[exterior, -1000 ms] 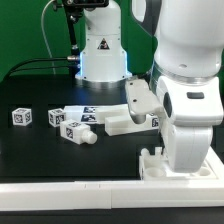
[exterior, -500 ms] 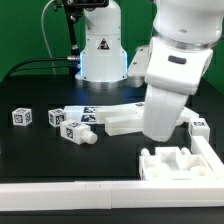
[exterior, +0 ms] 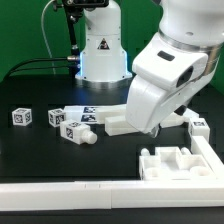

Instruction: Assemble chair

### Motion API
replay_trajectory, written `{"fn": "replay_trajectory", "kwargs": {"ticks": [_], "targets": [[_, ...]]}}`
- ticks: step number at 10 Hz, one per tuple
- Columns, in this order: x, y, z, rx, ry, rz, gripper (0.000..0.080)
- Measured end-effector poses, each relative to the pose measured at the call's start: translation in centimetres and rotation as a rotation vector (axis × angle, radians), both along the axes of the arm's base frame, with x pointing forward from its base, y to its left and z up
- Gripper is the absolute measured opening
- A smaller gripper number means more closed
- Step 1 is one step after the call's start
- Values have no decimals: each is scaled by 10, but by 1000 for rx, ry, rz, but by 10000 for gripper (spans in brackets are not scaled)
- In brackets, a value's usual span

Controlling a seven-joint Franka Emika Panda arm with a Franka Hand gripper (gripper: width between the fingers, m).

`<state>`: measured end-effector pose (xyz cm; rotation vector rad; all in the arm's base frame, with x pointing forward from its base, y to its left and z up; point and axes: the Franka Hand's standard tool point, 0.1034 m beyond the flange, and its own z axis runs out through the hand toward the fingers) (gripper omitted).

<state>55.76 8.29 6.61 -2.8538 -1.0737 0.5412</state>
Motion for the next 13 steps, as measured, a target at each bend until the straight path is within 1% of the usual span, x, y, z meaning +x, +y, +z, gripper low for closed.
{"fn": "replay_trajectory", "kwargs": {"ticks": [1,2,3,4,5,6,7,9,10,11,12,13], "targets": [[-1,2,-1,-36,-6,-105,649],[-12,15,-5,-105,2,-320,649],[-21,35,-8,-151,11,-458,649],[-27,55,-8,-213,13,-615,649],[-28,68,-7,-257,24,-735,649],[-22,59,-6,-245,4,-681,649],[-25,57,-7,-256,23,-686,649],[-26,58,-8,-256,25,-683,649],[-32,62,-11,-259,58,-670,649],[-40,72,-11,-285,114,-646,649],[-42,84,-8,-298,165,-573,649],[-42,85,-8,-306,209,-547,649]]}}
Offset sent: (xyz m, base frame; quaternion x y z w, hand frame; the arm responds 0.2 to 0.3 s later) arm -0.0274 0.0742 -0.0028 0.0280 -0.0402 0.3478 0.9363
